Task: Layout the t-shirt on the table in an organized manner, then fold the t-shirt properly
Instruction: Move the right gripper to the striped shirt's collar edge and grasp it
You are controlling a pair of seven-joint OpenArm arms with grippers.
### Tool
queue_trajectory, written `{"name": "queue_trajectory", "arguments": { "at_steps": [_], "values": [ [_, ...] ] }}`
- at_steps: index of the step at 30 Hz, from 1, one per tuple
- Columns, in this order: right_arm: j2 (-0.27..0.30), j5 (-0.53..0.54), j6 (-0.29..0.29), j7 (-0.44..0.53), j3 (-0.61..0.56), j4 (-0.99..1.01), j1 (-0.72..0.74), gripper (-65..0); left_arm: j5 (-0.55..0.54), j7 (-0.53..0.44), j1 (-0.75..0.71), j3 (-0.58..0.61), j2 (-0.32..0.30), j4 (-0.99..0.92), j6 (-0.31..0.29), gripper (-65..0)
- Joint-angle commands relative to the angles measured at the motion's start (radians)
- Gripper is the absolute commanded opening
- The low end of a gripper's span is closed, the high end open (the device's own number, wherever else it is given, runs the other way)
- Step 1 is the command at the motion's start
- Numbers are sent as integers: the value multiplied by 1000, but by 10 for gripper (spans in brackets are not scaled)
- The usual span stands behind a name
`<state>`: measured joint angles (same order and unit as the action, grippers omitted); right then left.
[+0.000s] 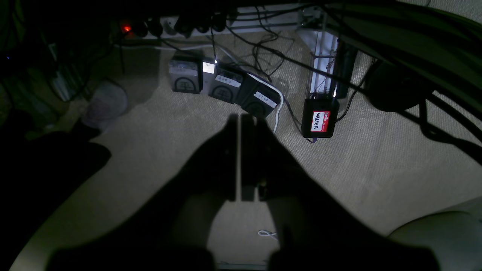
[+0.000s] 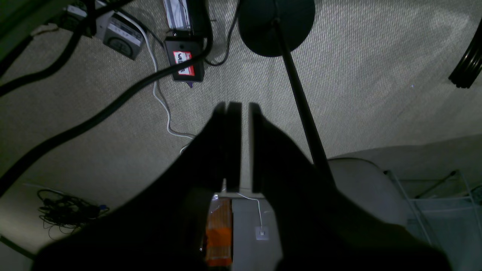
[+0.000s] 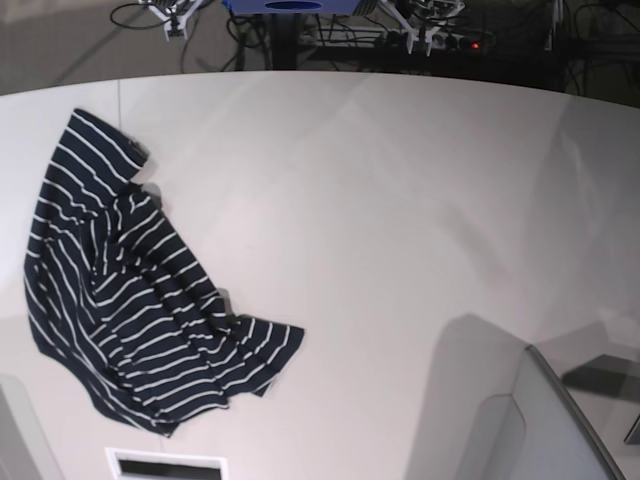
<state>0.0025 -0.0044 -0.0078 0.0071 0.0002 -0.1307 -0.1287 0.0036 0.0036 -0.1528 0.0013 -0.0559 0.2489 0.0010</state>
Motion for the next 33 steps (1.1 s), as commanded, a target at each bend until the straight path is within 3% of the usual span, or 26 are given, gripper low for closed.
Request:
{"name": "queue_trajectory", "arguments": {
  "at_steps": [1,18,21,26,33],
  "values": [
    [4,2,-1,0,-1,-1,-4,-614,5,-4,-12,1,-3,3,6,-650],
    [7,4,-1,0,2,-2,-15,-617,6,-4,-34,9,-19,10,6,-650],
    [31,7,-2,1,7,-40,-41,-650,6,-14,-55,9,-26,16,6,-650],
    [50,2,-4,-5,211,-243,-182,-648,6,-135,-176,9,-75,149,6,-650],
    [50,1,-4,-6,337,-516,-378,-648,-3,-144,-367,-2,-132,390,6,-650]
  ]
}}
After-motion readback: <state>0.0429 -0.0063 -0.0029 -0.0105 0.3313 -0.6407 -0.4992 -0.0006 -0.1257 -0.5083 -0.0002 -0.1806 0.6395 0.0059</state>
